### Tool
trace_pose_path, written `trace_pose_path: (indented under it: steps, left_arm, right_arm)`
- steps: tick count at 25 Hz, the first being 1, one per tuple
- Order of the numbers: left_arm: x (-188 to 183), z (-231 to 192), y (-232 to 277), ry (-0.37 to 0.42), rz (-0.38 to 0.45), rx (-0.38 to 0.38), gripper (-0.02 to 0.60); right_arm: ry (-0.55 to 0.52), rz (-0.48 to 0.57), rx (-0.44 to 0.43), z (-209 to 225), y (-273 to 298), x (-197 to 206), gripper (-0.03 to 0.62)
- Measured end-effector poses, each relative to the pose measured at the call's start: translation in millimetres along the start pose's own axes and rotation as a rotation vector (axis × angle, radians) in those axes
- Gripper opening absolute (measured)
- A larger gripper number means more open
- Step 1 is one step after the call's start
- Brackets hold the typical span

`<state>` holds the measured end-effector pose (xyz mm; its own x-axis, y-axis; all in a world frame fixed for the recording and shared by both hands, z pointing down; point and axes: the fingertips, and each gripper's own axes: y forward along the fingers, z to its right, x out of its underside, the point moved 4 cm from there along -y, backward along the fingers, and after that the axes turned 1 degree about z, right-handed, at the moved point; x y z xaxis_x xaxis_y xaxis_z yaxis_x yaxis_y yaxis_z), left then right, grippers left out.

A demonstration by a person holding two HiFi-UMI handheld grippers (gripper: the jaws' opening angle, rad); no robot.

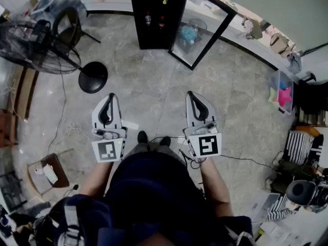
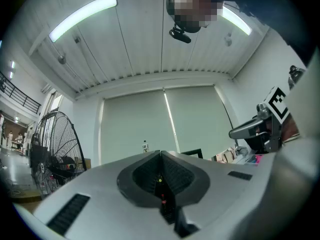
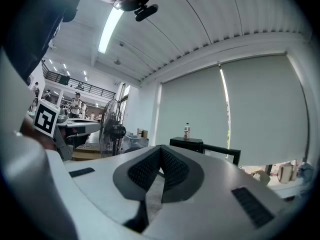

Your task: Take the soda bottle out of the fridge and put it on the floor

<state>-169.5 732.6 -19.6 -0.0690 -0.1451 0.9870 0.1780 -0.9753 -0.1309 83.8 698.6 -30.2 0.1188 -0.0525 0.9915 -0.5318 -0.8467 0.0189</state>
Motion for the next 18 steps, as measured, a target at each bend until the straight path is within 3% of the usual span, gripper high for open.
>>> trace_pose_path:
  steps: [18]
  left_arm:
    - [3, 12, 19, -0.010, 0.015, 0.051, 0.025]
  right_arm:
    - [0.011, 0.001, 0.008, 6, 9, 10, 0.018]
